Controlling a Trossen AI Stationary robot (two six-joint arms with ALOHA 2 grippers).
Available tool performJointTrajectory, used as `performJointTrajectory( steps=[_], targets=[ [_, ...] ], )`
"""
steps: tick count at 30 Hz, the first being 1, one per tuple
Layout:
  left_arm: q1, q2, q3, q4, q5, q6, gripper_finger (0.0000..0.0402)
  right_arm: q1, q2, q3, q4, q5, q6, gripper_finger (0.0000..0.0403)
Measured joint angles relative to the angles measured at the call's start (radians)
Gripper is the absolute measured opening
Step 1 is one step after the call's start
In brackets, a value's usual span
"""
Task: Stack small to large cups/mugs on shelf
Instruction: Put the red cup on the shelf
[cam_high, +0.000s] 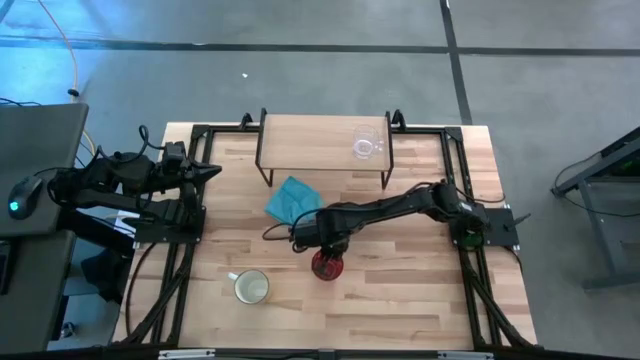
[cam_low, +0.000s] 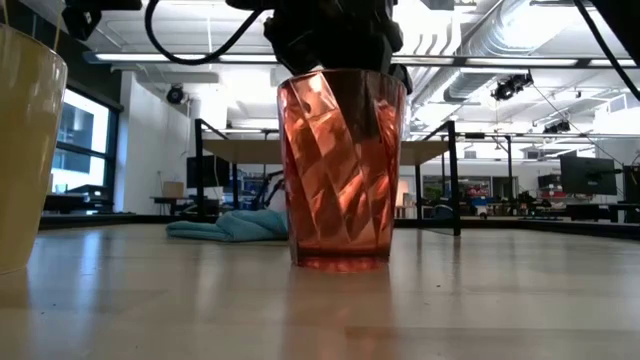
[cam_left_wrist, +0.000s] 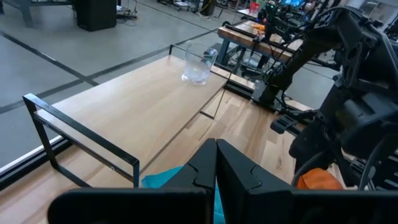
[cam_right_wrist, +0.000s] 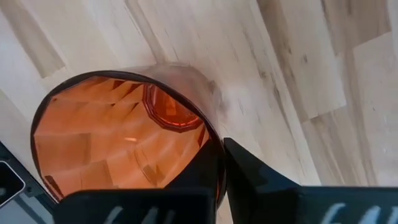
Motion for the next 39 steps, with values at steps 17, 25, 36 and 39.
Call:
performJointTrajectory(
  steps=[17,25,36,39],
  targets=[
    [0.0,0.0,0.0,0.0,0.0,0.004,0.0001,-0.12,-0.053,0.203,-0.206,0.005,-0.077,0.0],
    [0.0,0.0,0.0,0.0,0.0,0.004,0.0001,-0.241,-0.074,0.279,-0.251,-0.01,-0.11,0.0],
    [0.0,0.0,0.0,-0.002,0.0,0.016,0.0001,-0.357,-0.097,0.285,-0.243,-0.022,-0.158,0.0],
    [0.0,0.0,0.0,-0.002,-0.002,0.018,0.0001,-0.381,-0.097,0.285,-0.243,-0.027,-0.174,0.0]
  ],
)
